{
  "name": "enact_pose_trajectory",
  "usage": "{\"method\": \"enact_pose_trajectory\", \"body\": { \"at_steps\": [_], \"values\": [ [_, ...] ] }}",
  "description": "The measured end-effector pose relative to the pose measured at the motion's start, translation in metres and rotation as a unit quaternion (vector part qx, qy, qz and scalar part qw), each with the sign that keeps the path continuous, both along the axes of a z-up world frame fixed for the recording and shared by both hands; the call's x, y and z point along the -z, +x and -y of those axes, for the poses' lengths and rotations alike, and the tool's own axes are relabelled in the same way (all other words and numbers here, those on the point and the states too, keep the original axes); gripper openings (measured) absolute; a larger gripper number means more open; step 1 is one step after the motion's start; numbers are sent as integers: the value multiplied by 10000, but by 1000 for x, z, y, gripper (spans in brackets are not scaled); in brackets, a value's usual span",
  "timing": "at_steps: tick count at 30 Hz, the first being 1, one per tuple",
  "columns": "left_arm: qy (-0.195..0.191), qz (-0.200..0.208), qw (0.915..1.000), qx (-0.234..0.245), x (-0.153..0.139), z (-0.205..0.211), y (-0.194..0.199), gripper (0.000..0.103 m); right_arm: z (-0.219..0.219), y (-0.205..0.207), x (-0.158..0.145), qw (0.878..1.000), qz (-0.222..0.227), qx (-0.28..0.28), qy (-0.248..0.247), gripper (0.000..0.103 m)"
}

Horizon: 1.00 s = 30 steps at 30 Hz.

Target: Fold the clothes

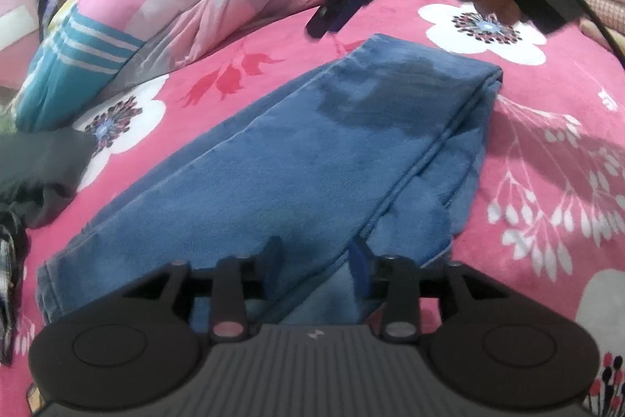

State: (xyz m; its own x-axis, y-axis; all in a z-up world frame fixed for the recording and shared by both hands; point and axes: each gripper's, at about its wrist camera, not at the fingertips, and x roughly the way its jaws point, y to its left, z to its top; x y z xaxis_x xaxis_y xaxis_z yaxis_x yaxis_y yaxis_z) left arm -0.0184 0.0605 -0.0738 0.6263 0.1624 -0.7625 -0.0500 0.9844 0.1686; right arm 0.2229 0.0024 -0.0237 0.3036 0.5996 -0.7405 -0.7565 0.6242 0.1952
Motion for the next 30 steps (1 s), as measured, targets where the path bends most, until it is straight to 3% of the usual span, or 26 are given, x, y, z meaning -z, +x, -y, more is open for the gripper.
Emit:
{"method": "enact_pose_trajectory", "body": {
  "at_steps": [2,4,5,6,7,9,14,18,19,24,28,30],
  "values": [
    [-35,27,10000,-25,0,-1,-2,41,-14,-9,9,9990,-277,-363,-10,19],
    [-42,53,9999,-81,-1,-1,-5,42,-36,-15,39,9949,-558,-489,-691,22],
    [-66,59,9998,-160,-2,-2,-7,42,-38,-19,48,9947,-493,-441,-786,22],
    [-94,63,9996,-241,-4,-2,-9,46,-38,-23,53,9955,-379,-379,-783,22],
    [-127,64,9993,-338,-7,-4,-11,56,-39,-25,52,9954,-352,-312,-834,22],
    [-118,173,9986,-495,-16,-11,-20,63,-42,-29,40,9939,-323,-233,-1030,23],
    [-161,529,9942,-920,-40,-37,-41,63,-49,-47,9,9956,-271,-827,-349,24],
    [-554,429,9866,-1472,-42,-71,-41,58,-68,-60,50,9897,-549,-958,-916,32],
    [-576,425,9850,-1570,-42,-78,-41,57,-67,-63,54,9909,-483,-909,-869,32],
    [-730,375,9790,-1866,-38,-112,-37,57,-68,-64,37,9915,-539,-506,-1075,33],
    [-836,175,9763,-1990,-27,-124,-36,54,-58,-83,17,9952,-517,-543,-636,33],
    [-898,132,9759,-1983,-25,-127,-36,54,-65,-91,36,9897,-708,-674,-1046,39]
  ]
}}
